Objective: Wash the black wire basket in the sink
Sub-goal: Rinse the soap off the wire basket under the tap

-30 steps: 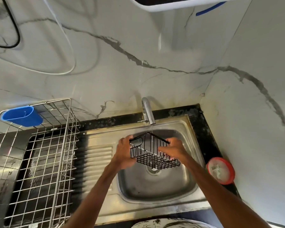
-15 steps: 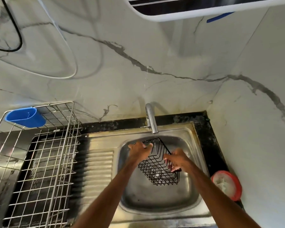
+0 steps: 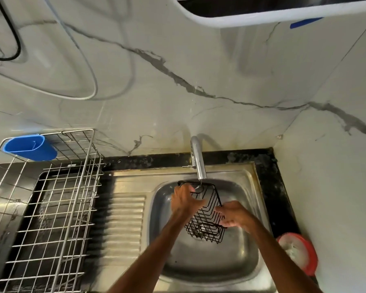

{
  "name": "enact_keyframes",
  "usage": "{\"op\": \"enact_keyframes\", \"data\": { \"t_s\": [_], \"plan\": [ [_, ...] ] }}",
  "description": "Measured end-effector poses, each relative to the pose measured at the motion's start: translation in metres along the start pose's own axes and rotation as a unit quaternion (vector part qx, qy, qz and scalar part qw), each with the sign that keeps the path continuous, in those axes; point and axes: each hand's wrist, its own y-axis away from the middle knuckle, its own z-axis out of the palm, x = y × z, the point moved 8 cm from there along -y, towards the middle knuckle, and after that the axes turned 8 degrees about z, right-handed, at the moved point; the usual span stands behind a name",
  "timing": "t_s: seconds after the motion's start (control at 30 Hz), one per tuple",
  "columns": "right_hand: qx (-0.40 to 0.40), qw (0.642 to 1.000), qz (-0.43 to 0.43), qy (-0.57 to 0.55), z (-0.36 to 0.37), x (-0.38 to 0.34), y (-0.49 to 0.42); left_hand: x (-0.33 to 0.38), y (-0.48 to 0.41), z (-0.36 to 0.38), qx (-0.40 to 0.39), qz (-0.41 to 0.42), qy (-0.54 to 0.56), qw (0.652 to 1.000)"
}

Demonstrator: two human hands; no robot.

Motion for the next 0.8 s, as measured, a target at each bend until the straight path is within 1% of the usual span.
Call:
{"op": "enact_keyframes", "data": {
  "t_s": [0.03, 0.07, 0.1, 0.13, 0.17, 0.2, 0.23, 0.3, 0.4, 0.5, 0.57, 0.63, 0.7, 0.8],
  "plan": [
    [0.001, 0.999, -0.006, 0.033, -0.007, -0.005, 0.003, 0.002, -0.002, 0.001, -0.006, 0.016, -0.011, 1.000],
    [0.019, 0.996, -0.029, 0.085, -0.015, -0.014, 0.007, 0.003, -0.003, 0.001, -0.014, 0.026, -0.019, 0.999],
    [0.070, 0.984, -0.073, 0.146, -0.025, -0.028, 0.012, 0.004, -0.005, 0.004, -0.025, 0.037, -0.025, 0.999],
    [0.130, 0.963, -0.138, 0.190, -0.033, -0.048, 0.022, 0.004, -0.006, 0.006, -0.038, 0.047, -0.037, 0.998],
    [0.160, 0.946, -0.201, 0.199, -0.035, -0.065, 0.031, 0.003, -0.008, 0.011, -0.053, 0.056, -0.048, 0.996],
    [0.153, 0.939, -0.245, 0.185, -0.031, -0.078, 0.036, 0.005, -0.009, 0.013, -0.065, 0.068, -0.058, 0.994],
    [0.122, 0.942, -0.262, 0.171, -0.022, -0.087, 0.038, 0.007, -0.010, 0.012, -0.071, 0.082, -0.066, 0.992],
    [0.056, 0.959, -0.228, 0.157, -0.006, -0.090, 0.026, 0.012, -0.012, 0.011, -0.082, 0.114, -0.077, 0.987],
    [0.049, 0.973, -0.194, 0.116, -0.002, -0.101, 0.013, 0.016, -0.014, 0.009, -0.115, 0.142, -0.082, 0.980],
    [0.006, 0.983, -0.170, 0.066, 0.010, -0.116, 0.003, 0.018, -0.017, 0.009, -0.147, 0.167, -0.080, 0.972],
    [0.028, 0.988, -0.145, 0.037, 0.011, -0.123, -0.005, 0.025, -0.016, 0.010, -0.160, 0.195, -0.085, 0.964],
    [0.048, 0.992, -0.120, 0.014, 0.010, -0.126, -0.014, 0.030, -0.014, 0.008, -0.156, 0.206, -0.082, 0.963],
    [0.019, 0.992, -0.126, -0.009, 0.016, -0.128, -0.016, 0.031, -0.013, 0.005, -0.136, 0.199, -0.058, 0.969],
    [-0.027, 0.986, -0.130, -0.104, 0.024, -0.117, -0.012, 0.028, -0.017, -0.003, -0.095, 0.168, -0.016, 0.981]
  ]
}}
